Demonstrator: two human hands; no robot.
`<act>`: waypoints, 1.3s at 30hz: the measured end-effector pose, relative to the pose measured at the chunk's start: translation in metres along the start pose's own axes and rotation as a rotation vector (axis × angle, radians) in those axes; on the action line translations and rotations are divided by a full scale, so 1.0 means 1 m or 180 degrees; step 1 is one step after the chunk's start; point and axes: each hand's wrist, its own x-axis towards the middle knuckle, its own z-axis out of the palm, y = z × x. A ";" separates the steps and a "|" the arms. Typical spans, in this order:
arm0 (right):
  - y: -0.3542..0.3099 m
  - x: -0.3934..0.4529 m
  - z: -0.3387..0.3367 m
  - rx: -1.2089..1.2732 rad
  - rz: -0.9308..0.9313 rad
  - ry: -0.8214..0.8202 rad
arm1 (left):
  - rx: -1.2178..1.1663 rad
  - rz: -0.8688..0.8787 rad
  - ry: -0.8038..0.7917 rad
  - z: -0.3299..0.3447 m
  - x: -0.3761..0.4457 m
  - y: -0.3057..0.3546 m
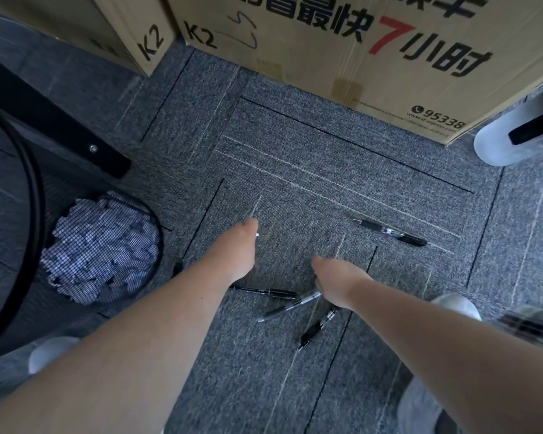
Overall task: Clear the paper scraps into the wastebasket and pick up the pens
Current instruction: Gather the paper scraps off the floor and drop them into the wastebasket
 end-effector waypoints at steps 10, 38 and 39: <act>0.017 -0.007 -0.016 0.0169 0.0036 0.0275 | 0.0061 0.0008 0.0158 -0.017 0.002 -0.012; 0.004 0.003 -0.001 0.0199 0.0310 0.0303 | 0.0058 0.0050 0.0113 -0.015 0.001 -0.011; 0.003 0.002 -0.002 0.0196 0.0288 0.0312 | 0.0073 0.0057 0.0104 -0.015 0.001 -0.011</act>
